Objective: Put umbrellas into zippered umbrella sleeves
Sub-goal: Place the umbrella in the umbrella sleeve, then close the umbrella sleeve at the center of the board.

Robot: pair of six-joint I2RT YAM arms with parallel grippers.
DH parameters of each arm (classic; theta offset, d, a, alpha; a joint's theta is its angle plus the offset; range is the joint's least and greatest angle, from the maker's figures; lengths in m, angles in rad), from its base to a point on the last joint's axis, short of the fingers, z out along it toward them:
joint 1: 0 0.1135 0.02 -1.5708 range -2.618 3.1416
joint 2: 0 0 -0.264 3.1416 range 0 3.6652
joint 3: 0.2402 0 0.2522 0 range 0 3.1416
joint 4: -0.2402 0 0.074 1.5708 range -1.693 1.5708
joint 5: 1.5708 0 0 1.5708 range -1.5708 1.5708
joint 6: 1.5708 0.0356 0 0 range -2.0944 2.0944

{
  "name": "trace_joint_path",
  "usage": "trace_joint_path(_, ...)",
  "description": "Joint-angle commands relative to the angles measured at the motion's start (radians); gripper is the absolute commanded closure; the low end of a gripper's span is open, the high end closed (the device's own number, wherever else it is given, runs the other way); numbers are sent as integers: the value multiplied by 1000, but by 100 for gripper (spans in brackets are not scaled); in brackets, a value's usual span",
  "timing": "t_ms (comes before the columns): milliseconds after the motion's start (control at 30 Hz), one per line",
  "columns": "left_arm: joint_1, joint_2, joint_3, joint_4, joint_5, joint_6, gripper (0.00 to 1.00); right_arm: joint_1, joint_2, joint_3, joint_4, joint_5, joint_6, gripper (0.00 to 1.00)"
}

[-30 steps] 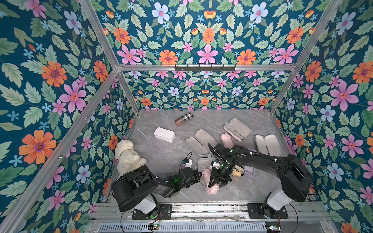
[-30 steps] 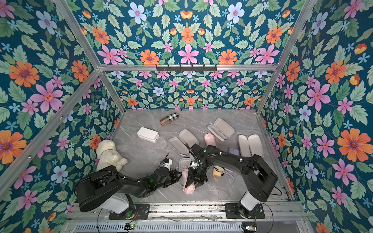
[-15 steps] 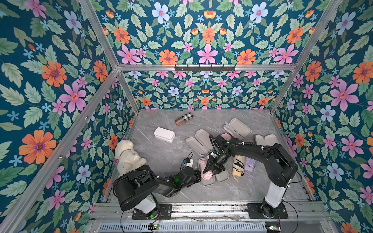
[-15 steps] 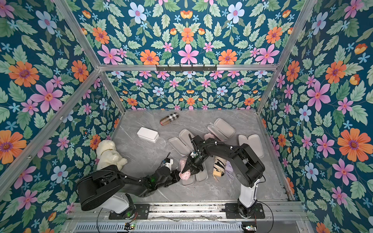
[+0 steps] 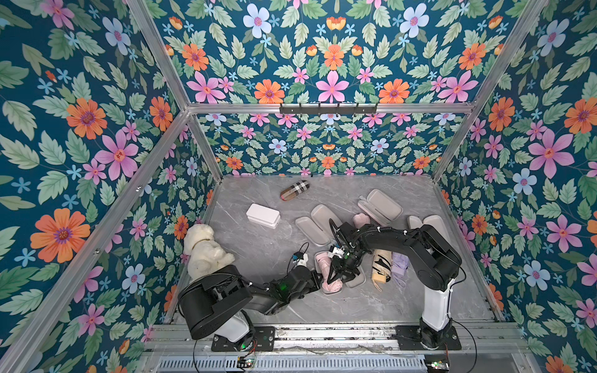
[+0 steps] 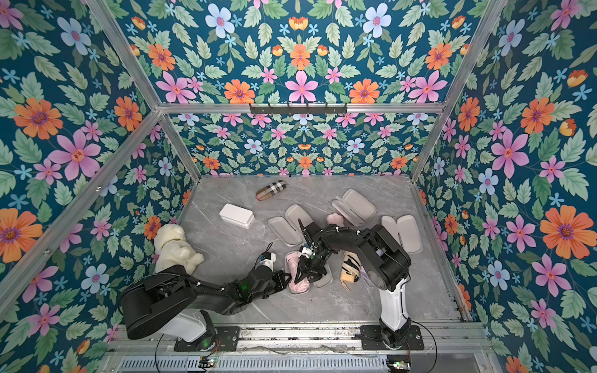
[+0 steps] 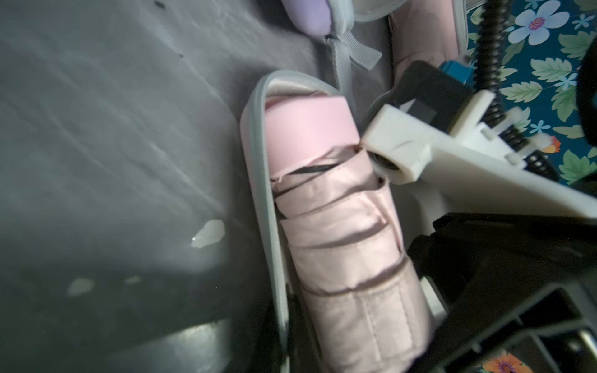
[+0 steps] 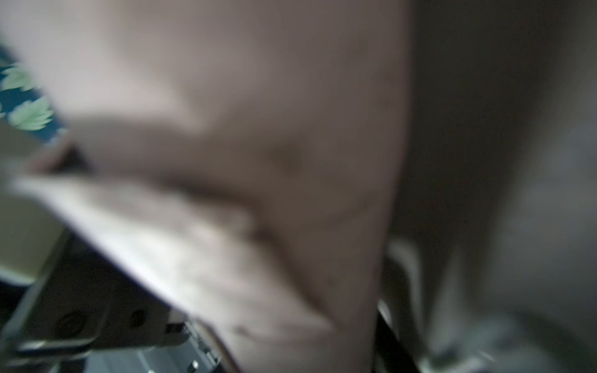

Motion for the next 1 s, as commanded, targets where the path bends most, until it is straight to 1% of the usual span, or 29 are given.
trace_joint_path(0, -3, -28, 3, -49, 73, 42, 93, 7, -28, 5, -67, 233, 49, 42)
trace_joint_path(133, -3, -79, -15, -98, 58, 35, 87, 17, -93, 7, -108, 232, 48, 24)
trace_joint_path(200, -2, -109, -23, -126, 55, 33, 84, 17, -136, 6, -133, 210, 51, 20)
trace_joint_path(333, 7, -187, -40, -185, 55, 39, 74, -3, -270, 16, -230, 239, 42, 17)
trace_joint_path(367, 10, -212, -44, -200, 54, 45, 71, -23, -338, 11, -242, 239, 40, 17)
trace_joint_path(433, 21, -251, -53, -203, 53, 51, 62, -65, -415, -9, -236, 218, 41, 17)
trace_joint_path(467, 29, -260, -55, -187, 60, 53, 56, -86, -448, -13, -242, 239, 33, 16)
trace_joint_path(533, 40, -249, -51, -136, 89, 55, 45, -141, -471, -39, -243, 286, 4, 13)
trace_joint_path(567, 42, -229, -49, -98, 104, 53, 41, -183, -468, -70, -213, 282, -17, 11)
trace_joint_path(600, 45, -203, -48, -56, 121, 46, 38, -223, -460, -105, -167, 254, -27, 10)
trace_joint_path(667, 51, -155, -47, 18, 156, 30, 36, -246, -429, -128, -86, 211, -52, 7)
trace_joint_path(767, 57, -100, -45, 94, 184, 12, 36, -231, -386, -128, -9, 158, -59, 6)
trace_joint_path(833, 56, -69, -39, 132, 200, 10, 35, -222, -380, -152, 51, 100, -48, 6)
trace_joint_path(900, 57, -35, -37, 170, 207, 3, 36, -189, -391, -159, 85, 43, -36, 6)
trace_joint_path(967, 57, -9, -35, 189, 208, 5, 38, -131, -409, -153, 107, 24, -15, 6)
